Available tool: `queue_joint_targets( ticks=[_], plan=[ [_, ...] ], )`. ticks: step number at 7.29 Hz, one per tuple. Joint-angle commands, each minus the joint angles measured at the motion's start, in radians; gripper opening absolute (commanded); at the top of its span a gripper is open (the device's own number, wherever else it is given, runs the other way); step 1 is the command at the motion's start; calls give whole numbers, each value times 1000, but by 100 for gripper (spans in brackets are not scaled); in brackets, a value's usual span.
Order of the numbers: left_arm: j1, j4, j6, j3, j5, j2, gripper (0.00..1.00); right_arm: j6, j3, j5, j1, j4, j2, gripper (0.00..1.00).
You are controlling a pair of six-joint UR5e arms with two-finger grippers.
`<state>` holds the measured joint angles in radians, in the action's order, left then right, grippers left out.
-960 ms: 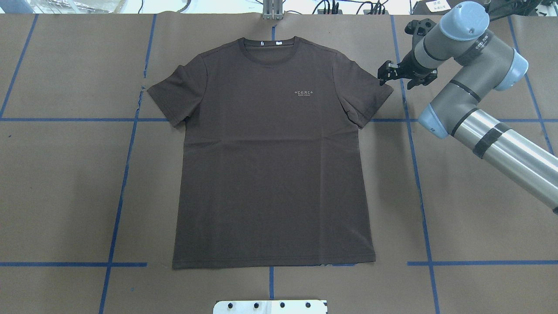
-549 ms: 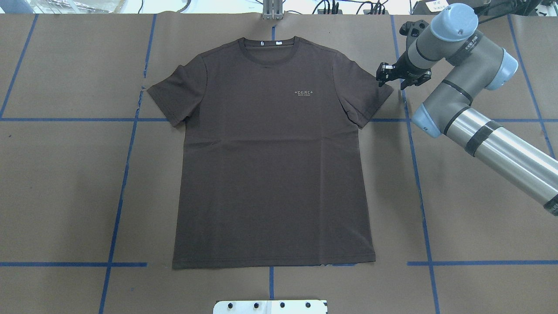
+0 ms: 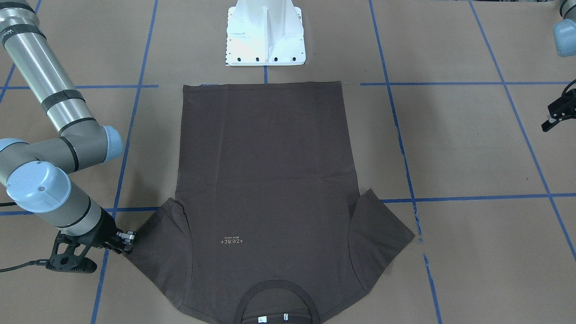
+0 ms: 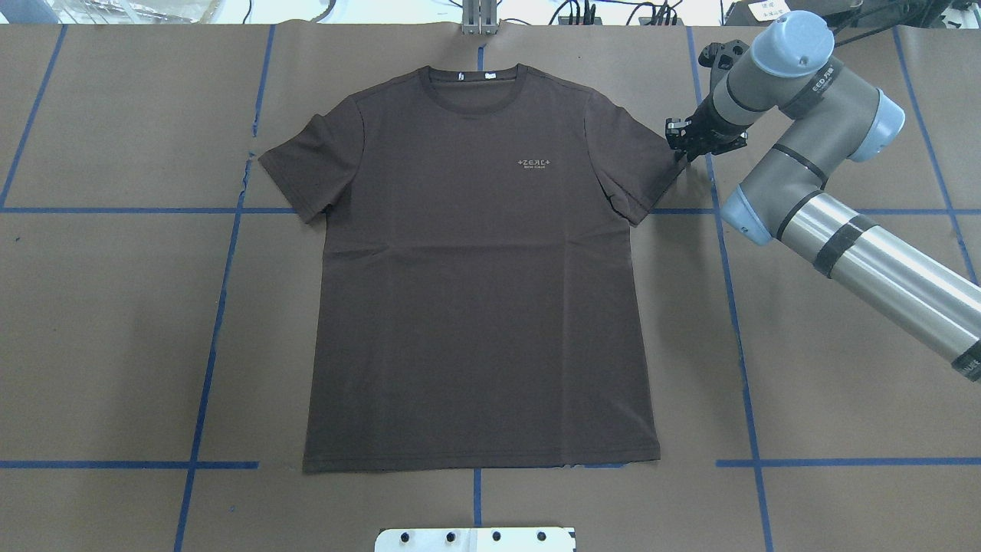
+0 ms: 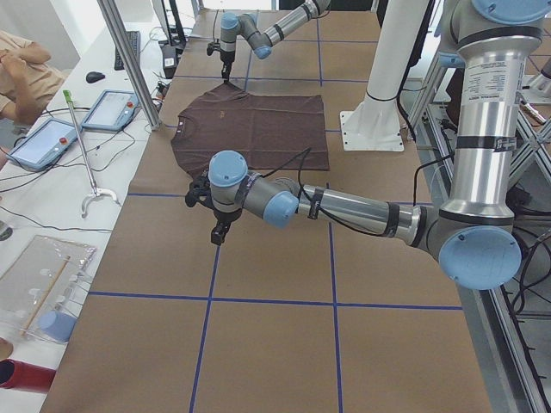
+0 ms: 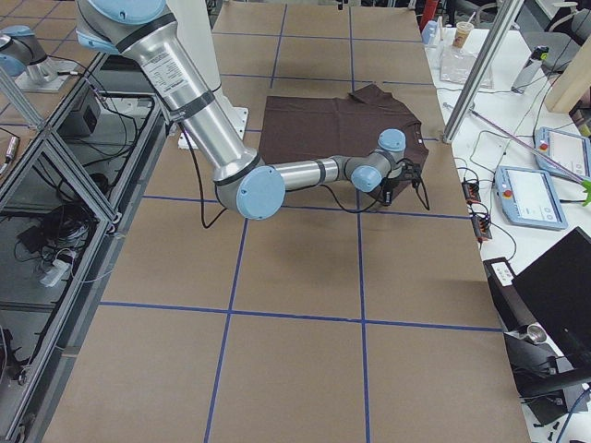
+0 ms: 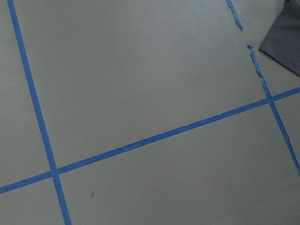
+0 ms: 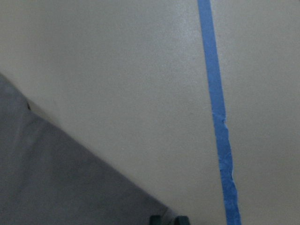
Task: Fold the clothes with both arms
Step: 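Move the right gripper toward the sleeve nearest it on the brown T-shirt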
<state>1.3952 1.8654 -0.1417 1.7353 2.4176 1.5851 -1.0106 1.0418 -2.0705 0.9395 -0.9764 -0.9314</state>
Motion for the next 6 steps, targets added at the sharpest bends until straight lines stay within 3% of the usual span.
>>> queue_joint_targets(
  ticks=[1, 6],
  plan=[
    [-1, 0, -1, 1, 0, -1, 100, -2, -3, 0, -4, 1, 2, 0],
    [-1, 0, -1, 3, 0, -2, 100, -129, 26, -2, -42, -5, 103, 0]
  ],
)
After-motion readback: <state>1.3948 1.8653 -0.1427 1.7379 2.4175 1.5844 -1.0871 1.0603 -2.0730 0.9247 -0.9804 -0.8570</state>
